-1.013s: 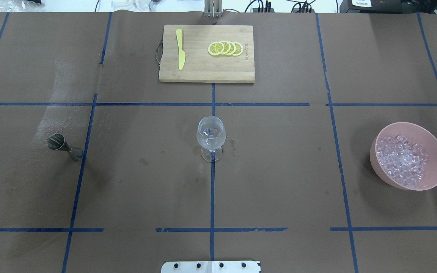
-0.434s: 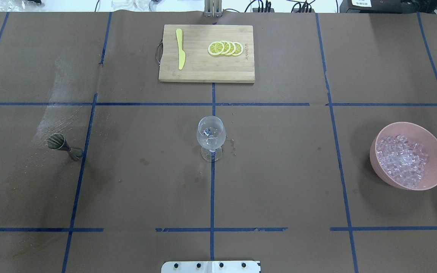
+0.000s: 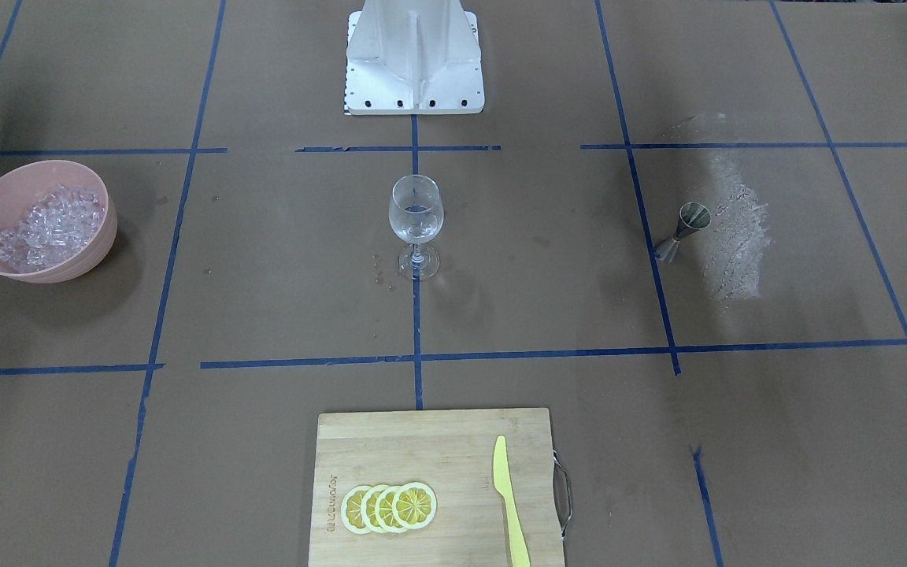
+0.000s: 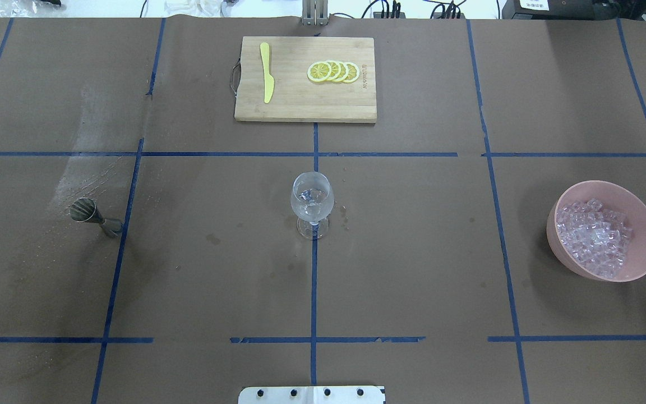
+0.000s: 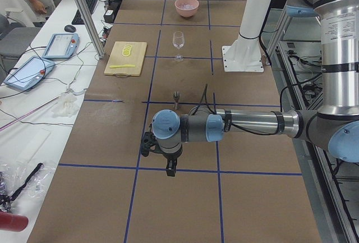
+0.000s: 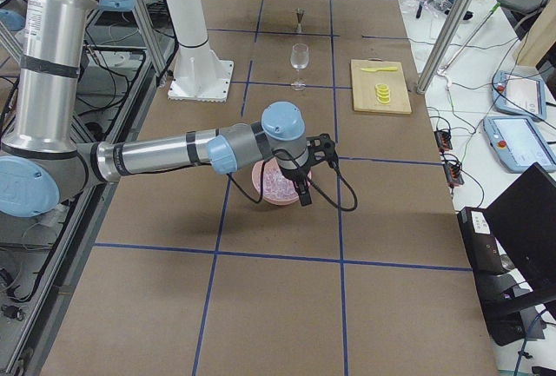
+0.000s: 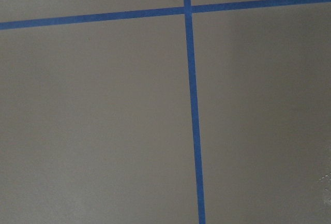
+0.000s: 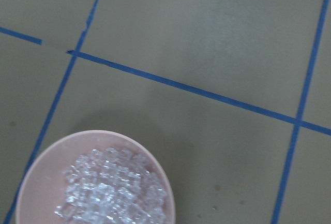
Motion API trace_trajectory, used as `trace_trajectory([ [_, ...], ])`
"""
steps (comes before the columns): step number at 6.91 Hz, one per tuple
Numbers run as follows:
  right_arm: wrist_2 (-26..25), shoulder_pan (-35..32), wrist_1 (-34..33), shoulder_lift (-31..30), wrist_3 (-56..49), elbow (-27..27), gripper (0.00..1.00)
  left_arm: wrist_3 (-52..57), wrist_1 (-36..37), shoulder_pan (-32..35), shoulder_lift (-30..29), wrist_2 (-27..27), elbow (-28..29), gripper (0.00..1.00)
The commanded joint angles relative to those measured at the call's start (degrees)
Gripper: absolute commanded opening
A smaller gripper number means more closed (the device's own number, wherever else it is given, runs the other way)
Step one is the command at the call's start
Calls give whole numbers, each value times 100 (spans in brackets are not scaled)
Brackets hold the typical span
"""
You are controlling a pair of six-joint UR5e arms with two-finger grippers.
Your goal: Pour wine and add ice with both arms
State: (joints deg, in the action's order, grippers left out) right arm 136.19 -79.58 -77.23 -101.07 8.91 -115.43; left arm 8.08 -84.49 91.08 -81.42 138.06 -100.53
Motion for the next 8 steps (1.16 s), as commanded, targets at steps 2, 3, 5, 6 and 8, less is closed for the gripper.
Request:
trace_trajectory([
  [2,-608,1284,793,-164,2136,-454,99,-9,-15,15,-128,28,-54,100],
  [3,-1011,1609,1258,-524,2298,-410,95,-9,-15,24,-190,28,-54,100],
  [5,-1303,2172,1667,-685,2755,-164,95,-9,-15,15,-278,28,-54,100],
  [6,-1383,2401,1676,-686,2766,-51,82,-9,-15,15,-322,28,-54,100],
  [8,-1507,2639,1676,-651,2809,29,81,-9,-15,24,-357,28,-89,100],
])
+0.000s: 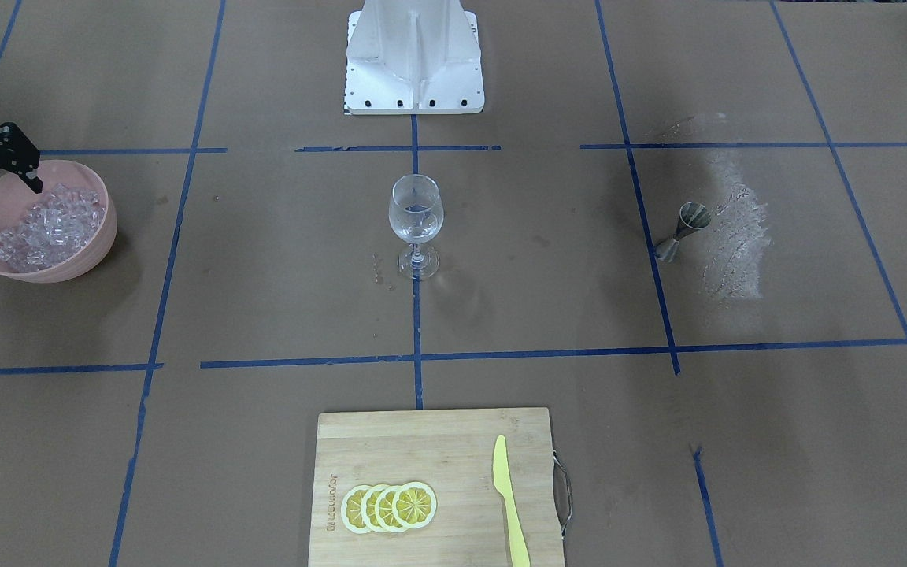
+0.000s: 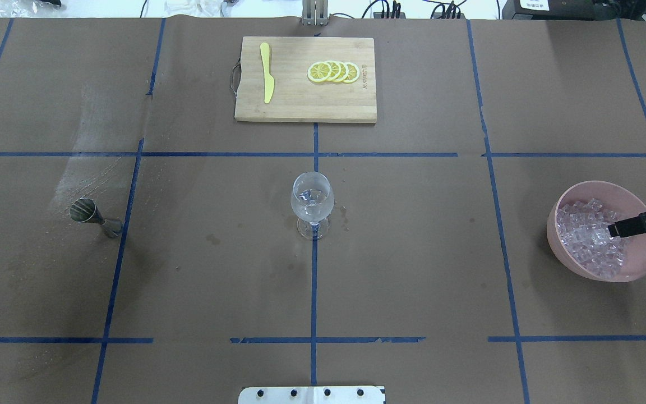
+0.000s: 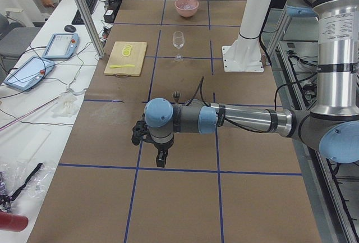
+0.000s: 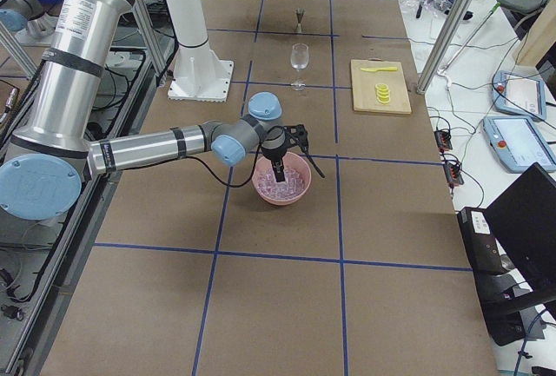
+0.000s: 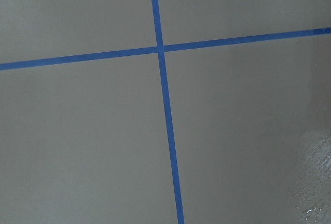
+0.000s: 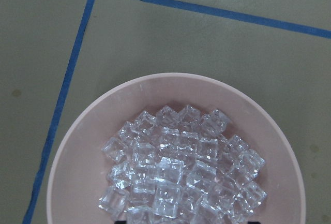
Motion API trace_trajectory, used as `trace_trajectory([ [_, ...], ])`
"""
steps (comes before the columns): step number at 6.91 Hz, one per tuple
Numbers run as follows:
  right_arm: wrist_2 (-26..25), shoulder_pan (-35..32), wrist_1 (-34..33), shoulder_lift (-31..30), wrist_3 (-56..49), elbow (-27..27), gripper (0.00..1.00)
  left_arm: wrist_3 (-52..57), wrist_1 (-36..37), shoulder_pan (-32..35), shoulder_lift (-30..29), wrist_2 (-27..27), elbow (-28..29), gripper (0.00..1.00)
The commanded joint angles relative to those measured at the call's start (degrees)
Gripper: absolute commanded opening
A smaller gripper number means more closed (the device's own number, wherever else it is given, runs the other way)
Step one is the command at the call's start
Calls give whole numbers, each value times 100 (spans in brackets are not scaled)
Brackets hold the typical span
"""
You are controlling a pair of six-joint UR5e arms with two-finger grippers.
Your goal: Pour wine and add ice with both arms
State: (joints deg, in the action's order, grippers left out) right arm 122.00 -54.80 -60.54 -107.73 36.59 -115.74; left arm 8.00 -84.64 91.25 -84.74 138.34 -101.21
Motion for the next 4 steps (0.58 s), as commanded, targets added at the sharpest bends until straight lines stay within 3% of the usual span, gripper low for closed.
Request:
trace_trajectory([
  [1,-184,311,7,32,137,95,81,0,0,7,-34,0,-22,100],
  [4,-396,558,7,198,129,288,76,0,0,-1,-51,0,-22,100],
])
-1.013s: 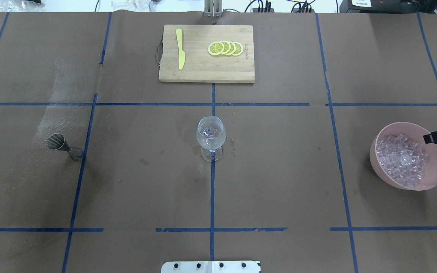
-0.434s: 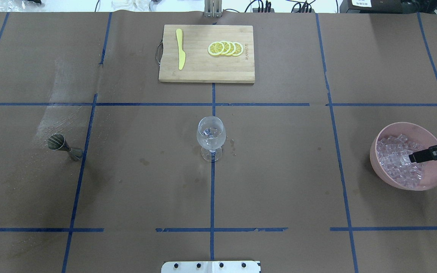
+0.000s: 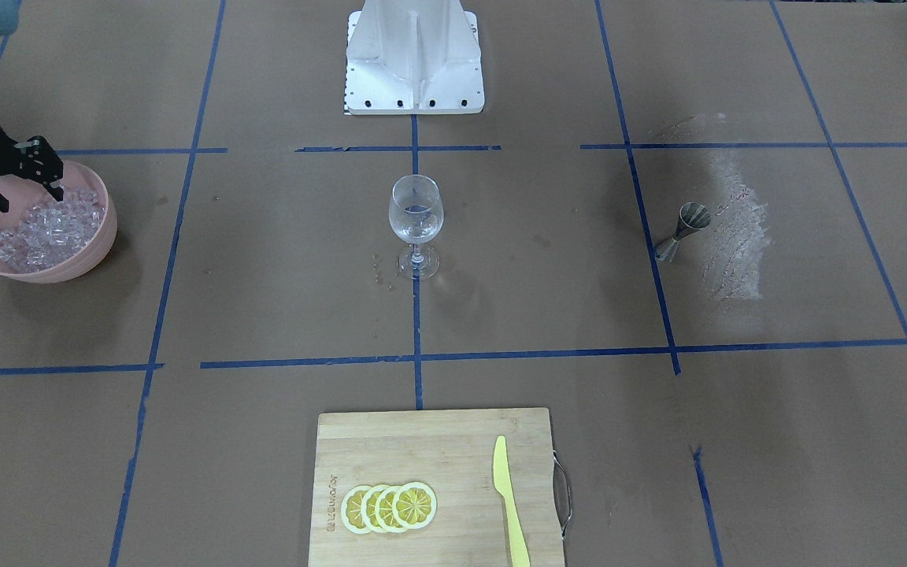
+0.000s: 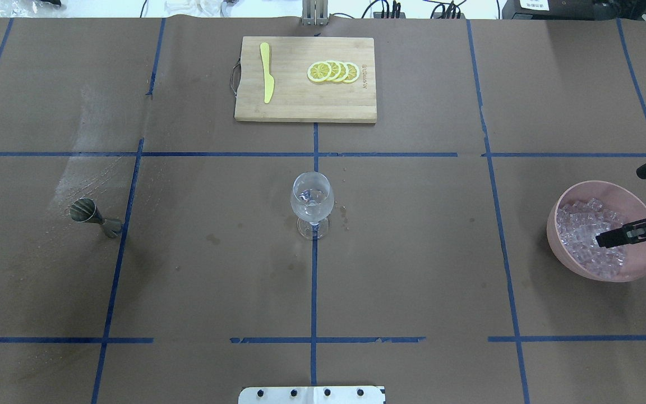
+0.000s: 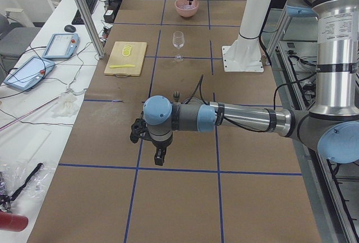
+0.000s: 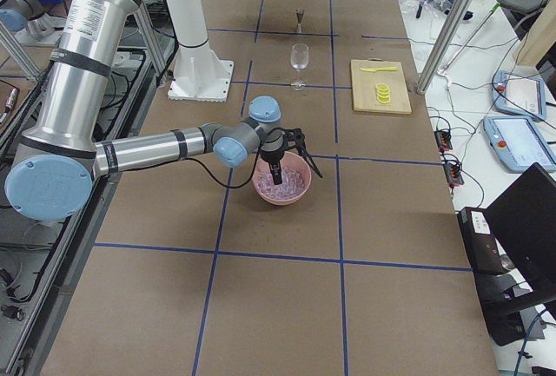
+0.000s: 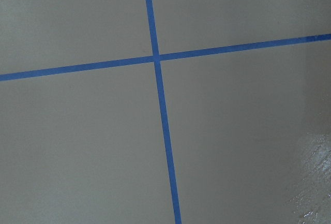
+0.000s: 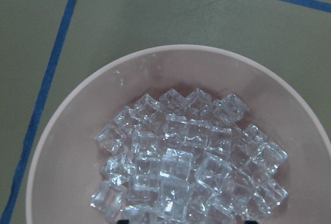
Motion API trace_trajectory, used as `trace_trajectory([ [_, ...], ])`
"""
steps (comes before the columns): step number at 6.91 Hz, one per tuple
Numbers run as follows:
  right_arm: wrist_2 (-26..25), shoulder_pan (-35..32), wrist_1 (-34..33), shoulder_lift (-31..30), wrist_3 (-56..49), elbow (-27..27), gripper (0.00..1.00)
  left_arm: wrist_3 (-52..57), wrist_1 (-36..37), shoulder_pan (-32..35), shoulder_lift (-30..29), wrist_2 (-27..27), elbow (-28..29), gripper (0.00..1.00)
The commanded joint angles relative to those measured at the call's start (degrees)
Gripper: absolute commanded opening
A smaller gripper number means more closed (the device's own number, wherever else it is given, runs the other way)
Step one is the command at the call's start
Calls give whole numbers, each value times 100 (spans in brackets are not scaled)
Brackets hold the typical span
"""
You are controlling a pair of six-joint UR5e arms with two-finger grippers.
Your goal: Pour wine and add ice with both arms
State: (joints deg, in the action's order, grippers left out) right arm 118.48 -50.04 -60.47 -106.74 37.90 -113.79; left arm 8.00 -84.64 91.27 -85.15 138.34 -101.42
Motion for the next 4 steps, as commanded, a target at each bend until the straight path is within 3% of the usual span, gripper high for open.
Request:
trace_trajectory([
  [1,-53,117,-9,249,-2,163,76,0,0,-4,-10,0,8,100],
  [3,-115,126,-9,259,-2,216,66,0,0,-4,-10,0,8,100],
  [4,-115,126,-9,259,-11,234,54,0,0,-4,-10,0,8,100],
])
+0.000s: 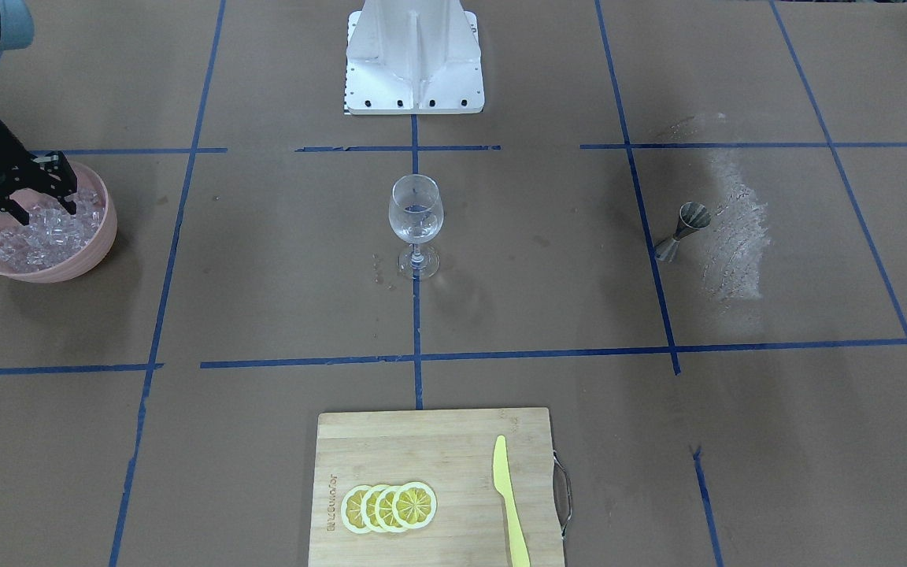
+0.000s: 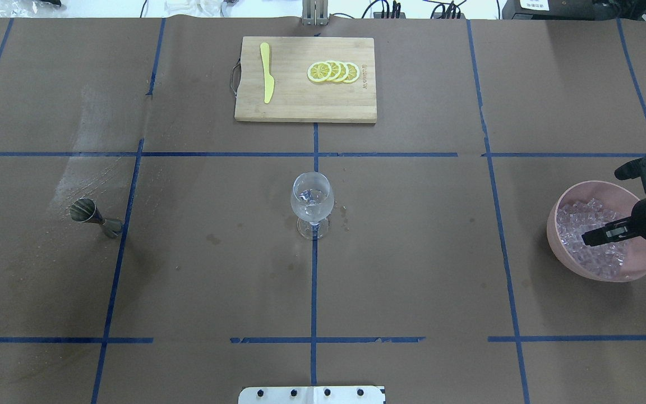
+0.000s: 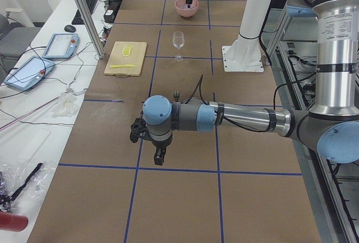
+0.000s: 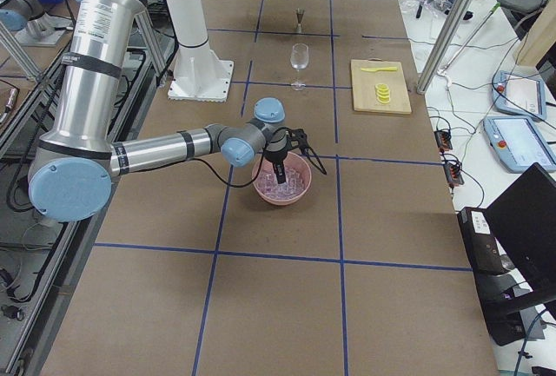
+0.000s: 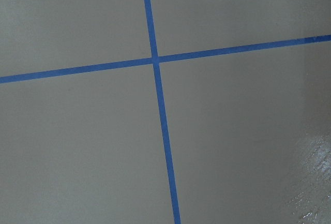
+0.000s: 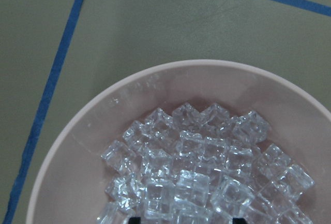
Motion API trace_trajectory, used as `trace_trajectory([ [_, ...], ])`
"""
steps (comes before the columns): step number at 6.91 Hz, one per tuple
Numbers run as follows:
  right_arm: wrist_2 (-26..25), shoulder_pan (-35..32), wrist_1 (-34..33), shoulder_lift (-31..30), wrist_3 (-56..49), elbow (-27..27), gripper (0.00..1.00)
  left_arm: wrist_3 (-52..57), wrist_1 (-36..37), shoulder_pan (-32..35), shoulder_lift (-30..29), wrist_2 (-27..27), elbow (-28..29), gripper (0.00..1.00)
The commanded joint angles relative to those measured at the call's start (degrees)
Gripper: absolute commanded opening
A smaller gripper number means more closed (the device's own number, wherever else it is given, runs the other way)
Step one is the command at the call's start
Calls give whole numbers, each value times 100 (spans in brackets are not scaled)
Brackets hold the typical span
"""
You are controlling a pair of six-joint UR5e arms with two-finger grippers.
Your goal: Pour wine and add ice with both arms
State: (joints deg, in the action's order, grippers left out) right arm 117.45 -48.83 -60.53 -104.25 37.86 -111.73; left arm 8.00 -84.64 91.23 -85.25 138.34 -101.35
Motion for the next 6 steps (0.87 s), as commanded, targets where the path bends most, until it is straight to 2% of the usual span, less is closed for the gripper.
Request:
trace_trajectory([
  [1,-20,5,-2,10,-16,29,26,0,0,9,-35,0,1,100],
  [2,-29,5,-2,10,-50,29,4,0,0,0,-44,0,10,100],
  [3,-29,5,-2,1,-68,-6,0,0,-9,0,-44,0,10,100],
  [5,67,-21,-72,149,-86,-198,0,0,0,9,-44,-9,18,100],
  [6,76,-30,-360,342,-86,-435,0,0,0,9,-44,-18,18,100],
])
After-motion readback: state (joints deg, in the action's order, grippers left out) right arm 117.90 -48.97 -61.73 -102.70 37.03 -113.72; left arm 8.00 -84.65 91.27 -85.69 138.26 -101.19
